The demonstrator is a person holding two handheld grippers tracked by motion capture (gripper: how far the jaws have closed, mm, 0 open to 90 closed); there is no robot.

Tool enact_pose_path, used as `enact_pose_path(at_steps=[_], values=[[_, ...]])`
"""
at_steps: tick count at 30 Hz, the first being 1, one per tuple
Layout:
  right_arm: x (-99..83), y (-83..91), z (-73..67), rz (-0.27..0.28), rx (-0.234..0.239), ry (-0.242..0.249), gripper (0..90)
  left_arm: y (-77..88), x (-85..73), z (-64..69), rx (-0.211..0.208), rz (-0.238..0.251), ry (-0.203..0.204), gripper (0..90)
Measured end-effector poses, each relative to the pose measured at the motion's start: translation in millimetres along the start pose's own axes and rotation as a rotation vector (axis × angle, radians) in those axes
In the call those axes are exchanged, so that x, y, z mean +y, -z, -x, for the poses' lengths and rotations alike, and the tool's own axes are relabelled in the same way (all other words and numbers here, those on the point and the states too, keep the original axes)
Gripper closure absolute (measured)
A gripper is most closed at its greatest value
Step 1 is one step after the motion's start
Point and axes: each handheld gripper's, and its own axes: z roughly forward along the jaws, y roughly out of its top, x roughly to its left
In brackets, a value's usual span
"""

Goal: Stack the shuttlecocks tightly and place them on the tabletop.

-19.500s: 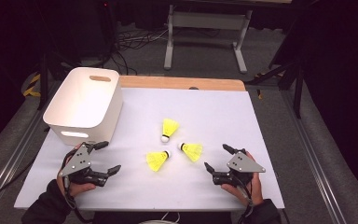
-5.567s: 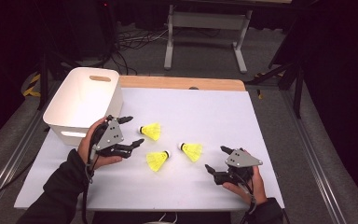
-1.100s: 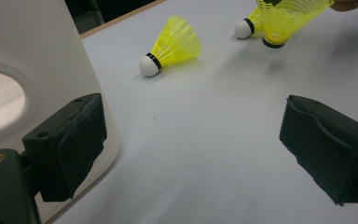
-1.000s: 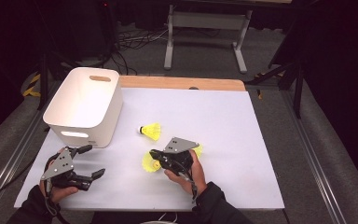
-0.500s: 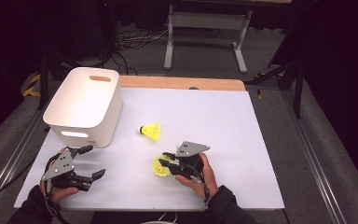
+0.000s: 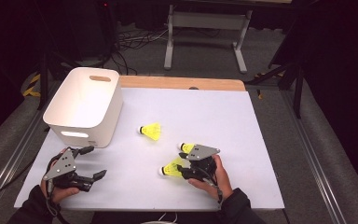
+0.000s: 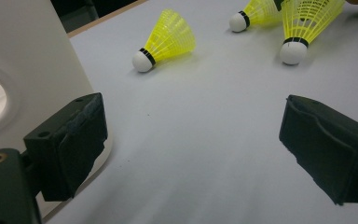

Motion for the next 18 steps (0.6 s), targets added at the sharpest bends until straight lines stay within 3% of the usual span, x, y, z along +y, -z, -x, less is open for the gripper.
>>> enact_pose_path(at_steps=[8, 18], values=[[-8.9, 8.7, -0.3, -0.034, -0.029, 0.025, 46.9, -0.8, -0.1, 0.8, -0.001, -0.002, 0.001, 8.5], [-13.5, 22.0, 2.3, -0.027, -0.047, 0.041, 43.6, -0.6, 0.0, 0.9, 0.000, -0.004, -0.002, 8.5]])
